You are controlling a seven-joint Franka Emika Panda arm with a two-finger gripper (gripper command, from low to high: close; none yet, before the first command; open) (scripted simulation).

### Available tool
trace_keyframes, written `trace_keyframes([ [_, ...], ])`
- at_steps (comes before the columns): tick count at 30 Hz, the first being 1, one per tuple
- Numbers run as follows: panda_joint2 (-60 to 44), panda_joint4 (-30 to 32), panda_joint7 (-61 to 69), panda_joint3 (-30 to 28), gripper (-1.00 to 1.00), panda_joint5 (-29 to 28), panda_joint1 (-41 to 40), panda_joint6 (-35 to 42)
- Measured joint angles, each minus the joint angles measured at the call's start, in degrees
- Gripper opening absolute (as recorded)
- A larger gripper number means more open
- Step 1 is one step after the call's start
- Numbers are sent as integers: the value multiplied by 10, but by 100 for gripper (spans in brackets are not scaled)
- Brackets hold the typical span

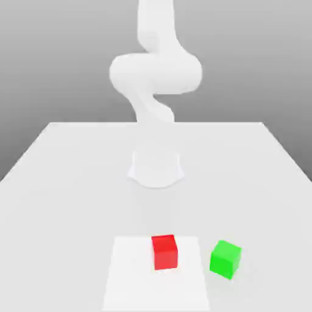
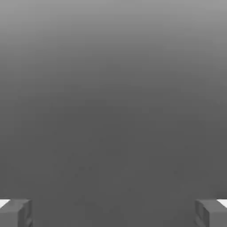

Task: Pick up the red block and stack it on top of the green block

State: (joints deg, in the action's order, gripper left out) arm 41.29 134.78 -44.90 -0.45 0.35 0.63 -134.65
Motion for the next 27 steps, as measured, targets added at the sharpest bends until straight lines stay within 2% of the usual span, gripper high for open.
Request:
trace_keyframes([
  [11,-237,148,45,-9,0,14,25,-147],
  [18,-385,240,58,-7,0,2,32,-238],
  [25,-529,238,62,-3,0,2,30,-357],
  [26,-545,236,63,-2,-100,4,29,-369],
  [27,-545,236,63,-2,-100,4,29,-369],
])
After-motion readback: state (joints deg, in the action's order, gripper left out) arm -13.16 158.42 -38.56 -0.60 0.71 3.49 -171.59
